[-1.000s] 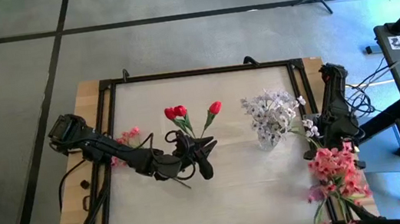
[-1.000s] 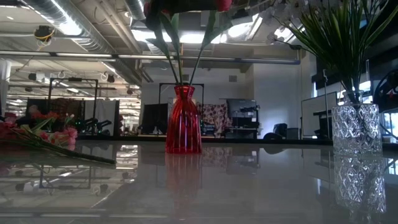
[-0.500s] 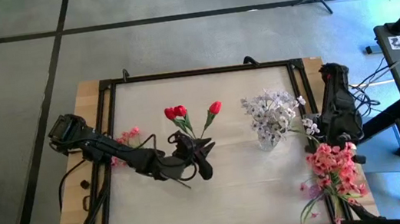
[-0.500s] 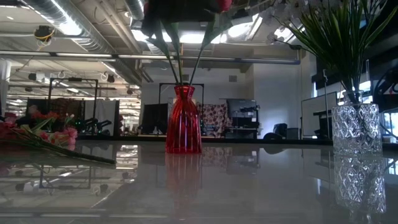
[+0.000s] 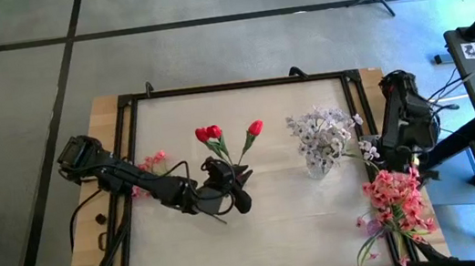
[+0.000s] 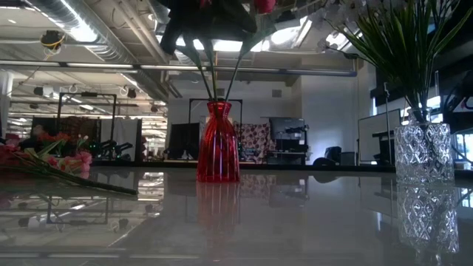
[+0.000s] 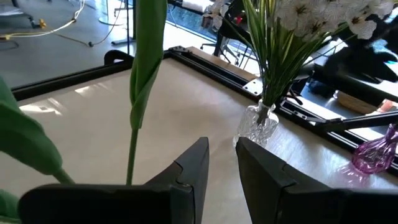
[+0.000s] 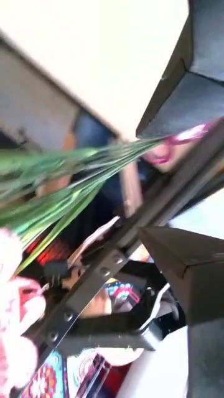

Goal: Sort flowers into vase by color
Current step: Put the pink flowers into the pink vase

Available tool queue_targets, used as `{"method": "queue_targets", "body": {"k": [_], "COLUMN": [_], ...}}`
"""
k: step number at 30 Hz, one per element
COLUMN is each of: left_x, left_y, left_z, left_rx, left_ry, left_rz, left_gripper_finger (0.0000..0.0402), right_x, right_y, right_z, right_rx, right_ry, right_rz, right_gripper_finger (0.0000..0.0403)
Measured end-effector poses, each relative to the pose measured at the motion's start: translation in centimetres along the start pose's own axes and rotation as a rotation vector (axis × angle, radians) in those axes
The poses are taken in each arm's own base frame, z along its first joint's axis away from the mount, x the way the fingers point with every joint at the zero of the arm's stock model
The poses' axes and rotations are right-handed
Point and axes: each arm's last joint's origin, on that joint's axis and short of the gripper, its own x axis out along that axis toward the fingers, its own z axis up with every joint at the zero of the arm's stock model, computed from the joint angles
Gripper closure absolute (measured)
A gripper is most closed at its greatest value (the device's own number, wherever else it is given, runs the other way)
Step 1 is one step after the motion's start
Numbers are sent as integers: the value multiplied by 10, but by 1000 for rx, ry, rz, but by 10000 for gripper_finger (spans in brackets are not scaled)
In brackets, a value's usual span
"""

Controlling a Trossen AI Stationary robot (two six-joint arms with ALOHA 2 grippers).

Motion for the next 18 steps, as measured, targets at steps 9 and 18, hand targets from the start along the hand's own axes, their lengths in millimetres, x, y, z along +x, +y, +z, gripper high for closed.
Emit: {"method": "queue_targets", "body": {"k": [9,18], "left_x": [-6,-43], "left_y": [-6,-6], "left_z": [-4,5], "left_rx": [7,21], "left_ry": [51,94], "left_rz": [-82,-104], "left_gripper_finger": [319,319], "right_x": [-61,-136], "right_y": [11,30], "right_z": [5,27], "right_rx": [219,179], "right_ry": [175,-55], "right_rz": [-196,-299], "right_gripper_finger": [162,162]}}
